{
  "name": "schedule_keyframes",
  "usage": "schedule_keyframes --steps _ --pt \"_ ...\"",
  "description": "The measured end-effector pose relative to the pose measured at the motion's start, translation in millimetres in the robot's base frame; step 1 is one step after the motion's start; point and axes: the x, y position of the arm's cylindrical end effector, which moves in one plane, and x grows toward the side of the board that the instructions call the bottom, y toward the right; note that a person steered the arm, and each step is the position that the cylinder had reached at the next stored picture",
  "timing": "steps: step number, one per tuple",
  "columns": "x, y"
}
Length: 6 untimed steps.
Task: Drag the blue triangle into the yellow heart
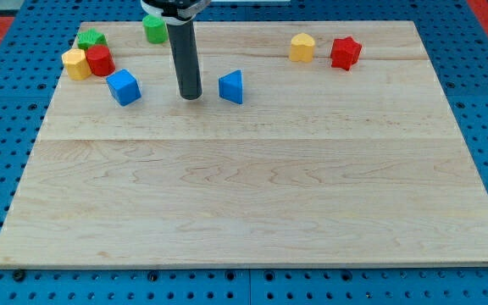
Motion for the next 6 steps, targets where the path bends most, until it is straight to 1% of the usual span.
schedule_keyframes --steps 1,2,3,4,5,6 --pt "0 26" --pt "-20 48" --pt "-31 104" --pt "-49 123" --pt "-58 138" --pt "-67 167"
